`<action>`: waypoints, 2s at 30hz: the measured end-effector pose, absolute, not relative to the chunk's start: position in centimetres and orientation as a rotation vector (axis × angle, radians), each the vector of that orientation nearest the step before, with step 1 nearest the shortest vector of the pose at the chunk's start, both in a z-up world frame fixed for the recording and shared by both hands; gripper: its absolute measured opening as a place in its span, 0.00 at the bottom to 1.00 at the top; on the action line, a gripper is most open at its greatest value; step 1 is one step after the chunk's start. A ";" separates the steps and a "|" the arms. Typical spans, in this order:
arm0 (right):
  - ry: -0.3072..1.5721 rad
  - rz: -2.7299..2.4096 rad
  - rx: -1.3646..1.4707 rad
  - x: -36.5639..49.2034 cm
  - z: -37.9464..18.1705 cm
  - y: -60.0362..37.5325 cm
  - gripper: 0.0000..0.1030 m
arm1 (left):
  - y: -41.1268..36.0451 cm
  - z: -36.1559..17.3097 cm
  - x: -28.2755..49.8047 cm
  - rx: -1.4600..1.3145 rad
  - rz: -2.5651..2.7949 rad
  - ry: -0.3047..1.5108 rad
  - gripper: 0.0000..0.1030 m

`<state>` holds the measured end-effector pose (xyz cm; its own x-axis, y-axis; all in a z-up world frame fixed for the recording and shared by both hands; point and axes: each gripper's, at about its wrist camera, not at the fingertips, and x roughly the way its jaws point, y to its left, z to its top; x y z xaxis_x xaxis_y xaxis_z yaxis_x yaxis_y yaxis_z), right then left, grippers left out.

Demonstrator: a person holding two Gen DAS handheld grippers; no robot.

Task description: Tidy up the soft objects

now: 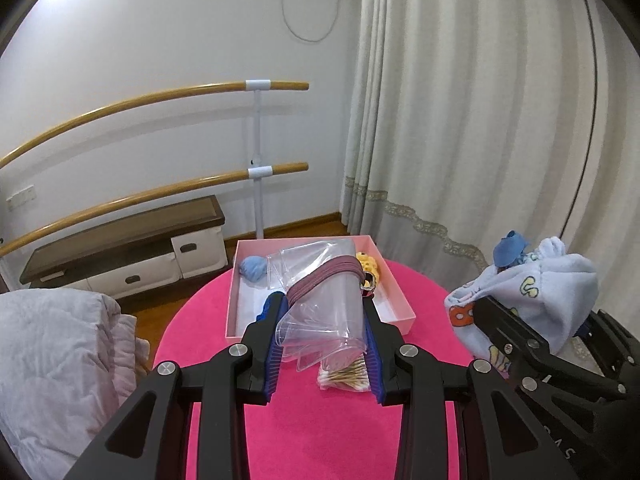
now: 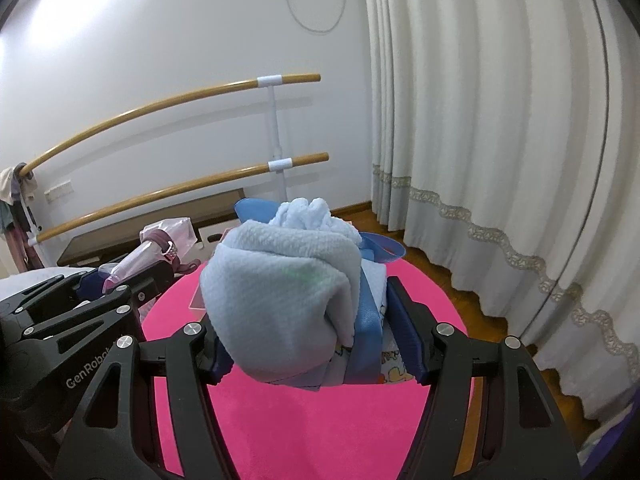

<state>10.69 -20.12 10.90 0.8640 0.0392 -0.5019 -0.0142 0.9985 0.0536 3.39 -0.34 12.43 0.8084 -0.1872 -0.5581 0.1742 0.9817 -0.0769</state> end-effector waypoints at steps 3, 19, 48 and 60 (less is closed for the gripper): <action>0.527 0.032 0.047 10.8 10.9 -19.8 0.60 | -0.1 12.3 3.7 -0.022 -0.196 0.600 0.31; 0.532 0.033 0.037 11.4 10.5 -19.6 0.60 | -0.3 12.6 5.8 -0.032 -0.191 0.630 0.31; 0.747 0.027 0.040 26.7 5.2 -21.0 0.61 | -5.3 8.9 31.0 -0.006 -0.157 0.889 0.31; 0.943 0.034 0.047 32.3 -1.0 -21.1 0.63 | -7.4 3.8 44.7 0.010 -0.198 1.100 0.31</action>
